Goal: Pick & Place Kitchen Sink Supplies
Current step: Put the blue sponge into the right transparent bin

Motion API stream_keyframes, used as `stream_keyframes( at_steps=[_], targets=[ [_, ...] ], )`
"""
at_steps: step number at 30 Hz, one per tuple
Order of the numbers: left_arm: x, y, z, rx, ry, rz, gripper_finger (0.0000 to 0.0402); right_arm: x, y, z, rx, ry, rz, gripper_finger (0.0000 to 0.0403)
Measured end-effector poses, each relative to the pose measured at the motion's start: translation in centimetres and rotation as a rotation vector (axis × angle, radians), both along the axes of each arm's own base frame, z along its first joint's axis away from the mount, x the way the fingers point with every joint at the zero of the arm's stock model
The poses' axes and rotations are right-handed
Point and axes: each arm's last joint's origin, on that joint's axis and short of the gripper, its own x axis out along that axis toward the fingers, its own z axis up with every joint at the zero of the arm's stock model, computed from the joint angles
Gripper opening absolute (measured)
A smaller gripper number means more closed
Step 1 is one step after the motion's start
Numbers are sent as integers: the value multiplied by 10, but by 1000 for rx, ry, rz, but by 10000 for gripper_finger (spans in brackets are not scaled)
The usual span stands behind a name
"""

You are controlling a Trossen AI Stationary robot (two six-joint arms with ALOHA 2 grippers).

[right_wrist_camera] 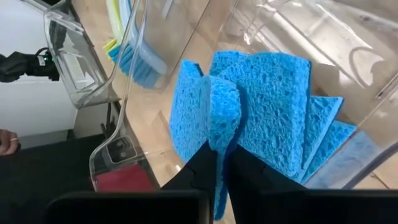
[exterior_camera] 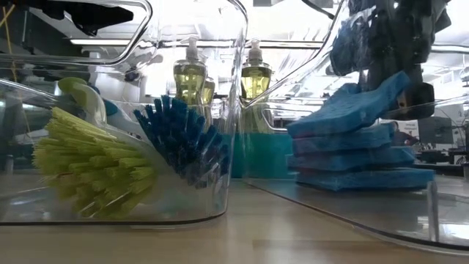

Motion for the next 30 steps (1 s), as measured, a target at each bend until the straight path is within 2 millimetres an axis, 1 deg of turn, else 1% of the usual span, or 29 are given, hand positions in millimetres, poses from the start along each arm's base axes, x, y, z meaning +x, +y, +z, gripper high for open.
stream_keyframes(
  at_steps=[16,25,30],
  targets=[
    [0,0,0,-2,-1,1,266,1,-2,0,-4,0,-11,115],
    [0,0,0,-2,-1,1,266,0,-1,0,5,0,10,138],
    [0,0,0,-1,0,1,266,1,-4,0,15,7,-11,152]
  ],
)
